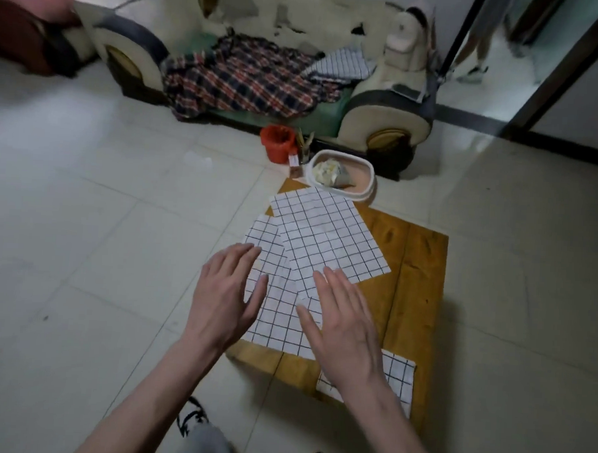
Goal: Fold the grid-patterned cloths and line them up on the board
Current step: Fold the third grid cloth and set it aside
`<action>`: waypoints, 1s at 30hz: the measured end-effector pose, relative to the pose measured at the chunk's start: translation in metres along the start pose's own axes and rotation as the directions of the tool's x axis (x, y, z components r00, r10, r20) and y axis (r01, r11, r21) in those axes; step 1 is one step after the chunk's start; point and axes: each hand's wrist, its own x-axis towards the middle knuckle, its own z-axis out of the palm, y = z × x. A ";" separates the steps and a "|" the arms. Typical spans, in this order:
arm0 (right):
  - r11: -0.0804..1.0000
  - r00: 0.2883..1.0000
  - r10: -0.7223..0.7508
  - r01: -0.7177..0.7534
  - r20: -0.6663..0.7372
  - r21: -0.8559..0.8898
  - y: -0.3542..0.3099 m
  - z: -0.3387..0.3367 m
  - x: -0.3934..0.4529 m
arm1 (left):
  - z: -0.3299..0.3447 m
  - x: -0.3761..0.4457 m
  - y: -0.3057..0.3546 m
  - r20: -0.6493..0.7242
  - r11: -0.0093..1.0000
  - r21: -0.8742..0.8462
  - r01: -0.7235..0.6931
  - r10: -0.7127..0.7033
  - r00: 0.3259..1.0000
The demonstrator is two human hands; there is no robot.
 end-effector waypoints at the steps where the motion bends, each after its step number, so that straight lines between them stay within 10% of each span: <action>1: 1.000 1.000 -0.005 0.005 -0.014 0.000 -0.012 -0.005 0.008 | -0.013 0.003 -0.007 -0.025 1.000 -0.002 0.005 -0.005 1.000; 30: 0.956 0.943 0.292 -0.292 -0.161 0.024 -0.234 0.075 0.257 | -0.113 0.185 -0.271 0.002 0.977 0.018 -0.215 0.215 0.977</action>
